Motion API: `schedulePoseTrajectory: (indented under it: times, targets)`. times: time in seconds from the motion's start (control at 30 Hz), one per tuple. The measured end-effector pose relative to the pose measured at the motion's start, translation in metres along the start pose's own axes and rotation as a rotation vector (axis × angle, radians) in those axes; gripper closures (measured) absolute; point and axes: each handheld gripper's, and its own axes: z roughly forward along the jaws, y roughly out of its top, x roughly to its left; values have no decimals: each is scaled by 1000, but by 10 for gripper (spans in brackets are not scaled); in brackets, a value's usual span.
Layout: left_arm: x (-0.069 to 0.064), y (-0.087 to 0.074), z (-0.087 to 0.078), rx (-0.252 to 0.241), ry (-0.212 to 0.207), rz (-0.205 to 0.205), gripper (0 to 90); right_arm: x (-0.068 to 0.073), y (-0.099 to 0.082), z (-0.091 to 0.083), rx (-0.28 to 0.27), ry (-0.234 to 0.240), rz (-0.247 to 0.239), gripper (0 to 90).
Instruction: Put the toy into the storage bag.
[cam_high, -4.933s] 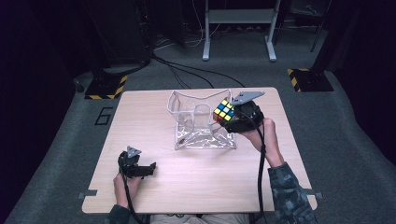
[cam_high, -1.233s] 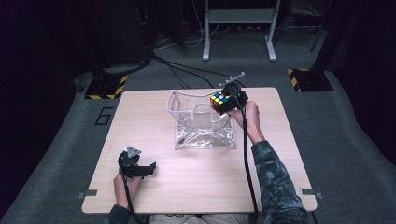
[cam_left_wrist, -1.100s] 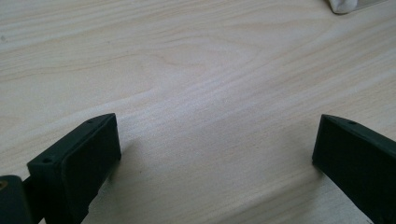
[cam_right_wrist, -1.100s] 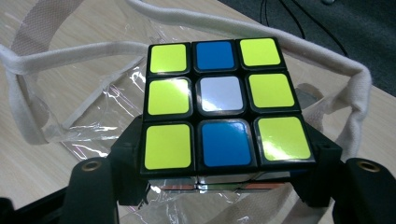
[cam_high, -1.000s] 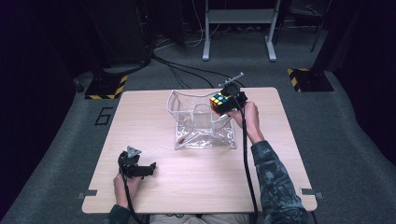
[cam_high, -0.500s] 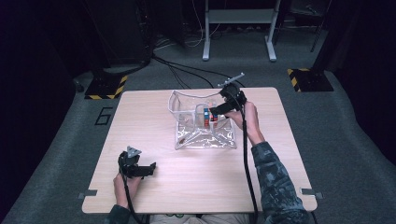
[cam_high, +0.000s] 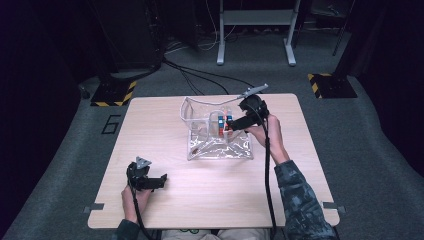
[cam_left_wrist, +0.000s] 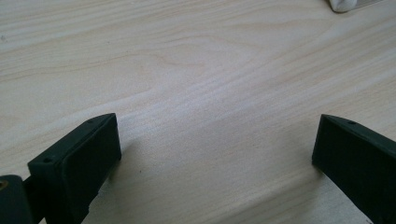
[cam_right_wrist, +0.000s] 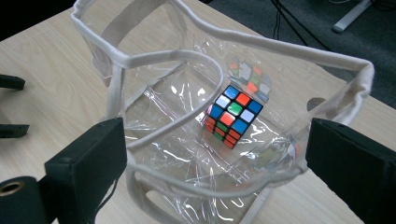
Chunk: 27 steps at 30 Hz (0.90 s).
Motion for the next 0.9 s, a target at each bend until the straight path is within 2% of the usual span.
schedulePoseTrajectory:
  times: [0.2,0.5,0.9]
  targets:
    - [0,0,0,-2,0,2,9,5,-12,-16,-37,-12,-13,44]
    - [0,0,0,-3,0,1,9,8,-31,-27,-55,-28,-20,46]
    - [0,0,0,-3,-1,2,9,14,-64,-37,-48,-49,-3,46]
